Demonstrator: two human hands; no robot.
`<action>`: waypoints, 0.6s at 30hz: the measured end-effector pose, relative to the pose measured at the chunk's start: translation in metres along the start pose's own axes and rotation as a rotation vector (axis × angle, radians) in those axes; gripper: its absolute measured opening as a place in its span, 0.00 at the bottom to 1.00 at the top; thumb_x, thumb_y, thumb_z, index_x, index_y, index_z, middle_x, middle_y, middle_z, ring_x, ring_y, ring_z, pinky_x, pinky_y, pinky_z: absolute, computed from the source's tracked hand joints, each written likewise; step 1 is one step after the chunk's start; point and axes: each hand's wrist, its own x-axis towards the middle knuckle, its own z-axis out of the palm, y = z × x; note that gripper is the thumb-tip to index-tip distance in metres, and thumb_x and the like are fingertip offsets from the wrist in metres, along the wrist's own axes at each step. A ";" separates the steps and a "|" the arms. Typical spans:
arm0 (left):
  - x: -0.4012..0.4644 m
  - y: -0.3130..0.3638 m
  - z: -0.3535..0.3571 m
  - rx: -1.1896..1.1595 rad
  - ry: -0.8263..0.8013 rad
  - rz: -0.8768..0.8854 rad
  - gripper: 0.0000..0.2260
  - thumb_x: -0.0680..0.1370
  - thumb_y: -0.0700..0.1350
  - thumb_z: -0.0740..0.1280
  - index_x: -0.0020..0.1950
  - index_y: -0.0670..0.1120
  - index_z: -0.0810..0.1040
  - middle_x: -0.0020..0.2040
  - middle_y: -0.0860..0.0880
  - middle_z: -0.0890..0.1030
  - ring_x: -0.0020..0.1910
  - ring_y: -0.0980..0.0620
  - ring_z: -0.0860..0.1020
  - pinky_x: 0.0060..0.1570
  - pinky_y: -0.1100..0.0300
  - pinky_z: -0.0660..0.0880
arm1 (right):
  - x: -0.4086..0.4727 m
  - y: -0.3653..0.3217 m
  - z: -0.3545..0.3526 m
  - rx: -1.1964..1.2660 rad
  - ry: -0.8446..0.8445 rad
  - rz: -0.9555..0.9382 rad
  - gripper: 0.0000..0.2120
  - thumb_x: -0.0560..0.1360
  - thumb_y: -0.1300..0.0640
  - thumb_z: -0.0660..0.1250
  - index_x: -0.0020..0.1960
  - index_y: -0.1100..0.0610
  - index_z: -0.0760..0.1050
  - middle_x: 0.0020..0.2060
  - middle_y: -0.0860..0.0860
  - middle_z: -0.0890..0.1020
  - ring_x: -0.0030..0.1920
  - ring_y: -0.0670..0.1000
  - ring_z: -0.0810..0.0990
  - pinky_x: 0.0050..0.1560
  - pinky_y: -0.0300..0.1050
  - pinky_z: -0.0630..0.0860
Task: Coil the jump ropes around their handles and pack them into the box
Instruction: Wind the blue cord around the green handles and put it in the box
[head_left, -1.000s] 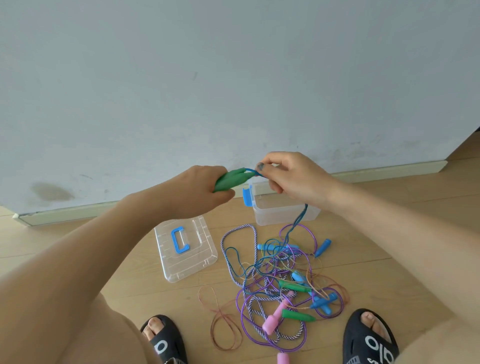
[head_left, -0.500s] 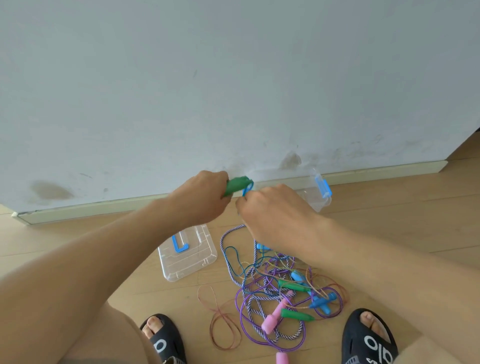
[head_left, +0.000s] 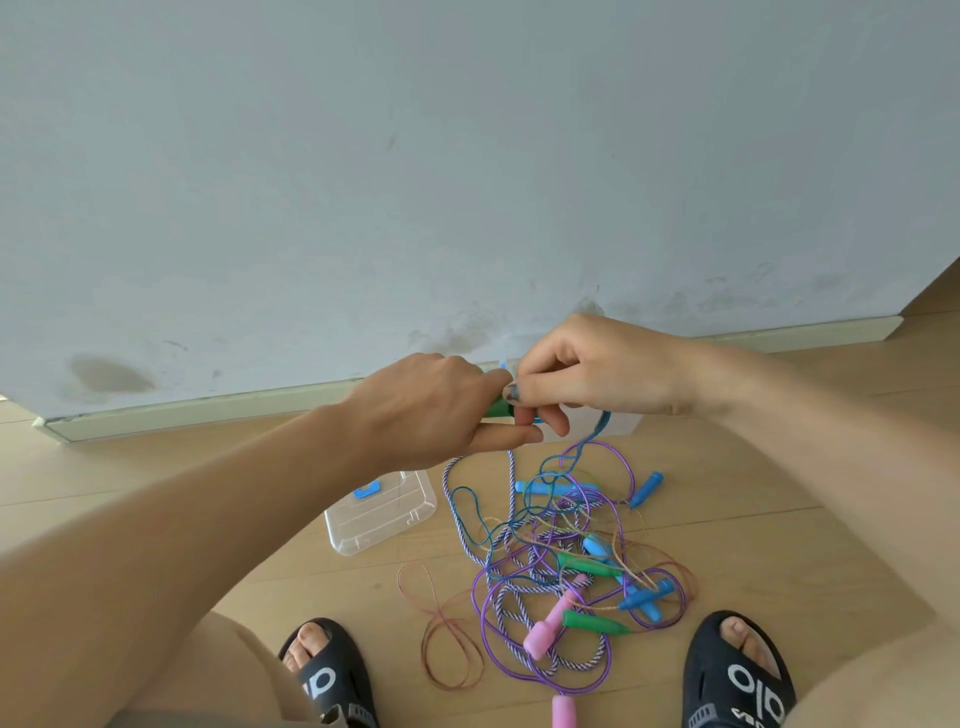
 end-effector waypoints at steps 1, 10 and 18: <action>0.000 0.000 0.000 0.031 0.015 0.034 0.29 0.74 0.71 0.46 0.55 0.52 0.74 0.40 0.50 0.79 0.39 0.44 0.78 0.38 0.55 0.70 | -0.001 -0.001 0.001 -0.022 0.000 0.004 0.14 0.79 0.51 0.65 0.37 0.51 0.82 0.28 0.47 0.79 0.32 0.41 0.70 0.37 0.34 0.64; -0.007 0.008 -0.004 0.085 -0.004 0.071 0.27 0.77 0.69 0.46 0.51 0.54 0.78 0.34 0.49 0.77 0.33 0.46 0.73 0.36 0.58 0.65 | -0.007 -0.011 0.015 -0.155 0.062 -0.052 0.15 0.78 0.54 0.64 0.33 0.56 0.75 0.25 0.49 0.69 0.27 0.45 0.65 0.31 0.41 0.62; -0.015 0.012 -0.008 -0.320 0.073 0.022 0.25 0.71 0.71 0.51 0.39 0.52 0.75 0.26 0.51 0.71 0.27 0.51 0.70 0.31 0.58 0.72 | -0.007 0.005 0.003 0.370 0.042 -0.015 0.13 0.78 0.54 0.70 0.36 0.56 0.77 0.27 0.50 0.68 0.30 0.49 0.64 0.31 0.39 0.64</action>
